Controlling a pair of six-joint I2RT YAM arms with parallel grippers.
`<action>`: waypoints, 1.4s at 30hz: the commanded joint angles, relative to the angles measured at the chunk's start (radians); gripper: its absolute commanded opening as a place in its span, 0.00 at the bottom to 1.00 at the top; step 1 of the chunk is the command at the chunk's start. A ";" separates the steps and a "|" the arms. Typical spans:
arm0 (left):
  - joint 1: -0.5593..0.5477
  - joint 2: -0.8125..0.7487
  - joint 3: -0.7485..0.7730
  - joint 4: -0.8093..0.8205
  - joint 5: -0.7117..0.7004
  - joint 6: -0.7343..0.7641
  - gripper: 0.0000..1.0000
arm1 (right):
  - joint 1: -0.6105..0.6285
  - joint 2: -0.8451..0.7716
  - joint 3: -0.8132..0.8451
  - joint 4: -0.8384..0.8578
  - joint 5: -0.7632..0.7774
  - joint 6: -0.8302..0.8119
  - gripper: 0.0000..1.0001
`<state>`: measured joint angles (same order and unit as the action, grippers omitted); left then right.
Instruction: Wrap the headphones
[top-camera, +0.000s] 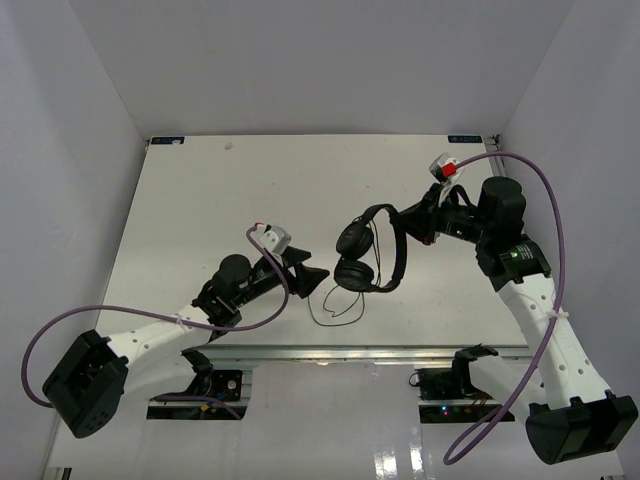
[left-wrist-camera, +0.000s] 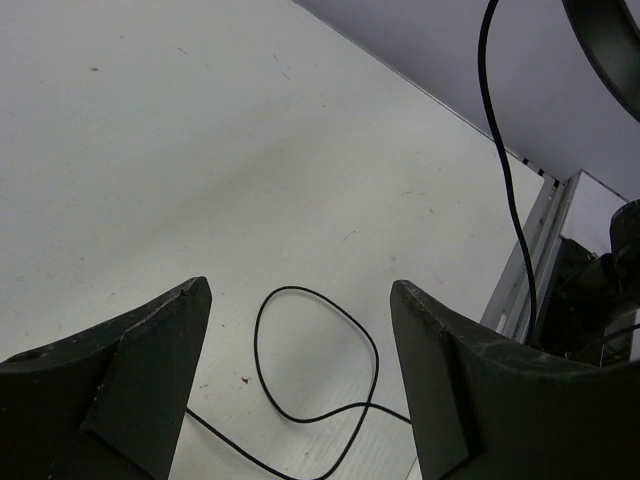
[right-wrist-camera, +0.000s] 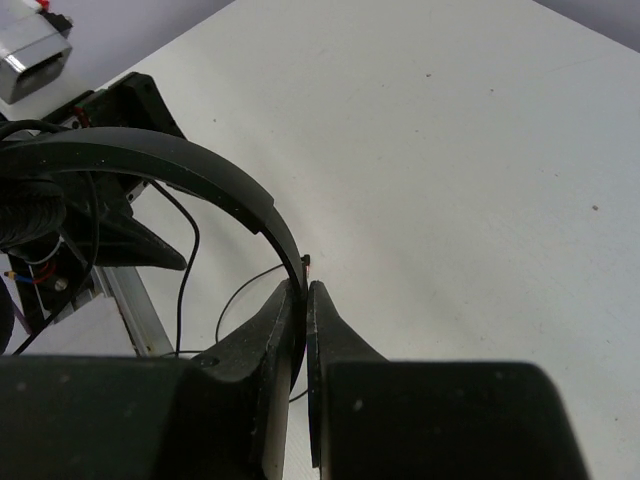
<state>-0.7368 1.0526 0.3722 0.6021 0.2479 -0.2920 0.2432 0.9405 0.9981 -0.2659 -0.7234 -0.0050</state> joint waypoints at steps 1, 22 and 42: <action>0.004 -0.106 -0.044 -0.015 -0.135 0.001 0.84 | -0.005 0.008 0.062 0.000 0.005 0.059 0.08; -0.021 -0.155 -0.262 0.259 0.327 0.102 0.98 | -0.013 0.029 0.097 -0.011 -0.003 0.072 0.08; -0.167 0.379 -0.108 0.509 0.125 0.105 0.12 | -0.022 0.053 0.119 0.000 0.016 0.120 0.08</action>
<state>-0.8787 1.3995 0.2432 0.9972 0.4325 -0.1746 0.2314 0.9936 1.0514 -0.2977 -0.7071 0.0578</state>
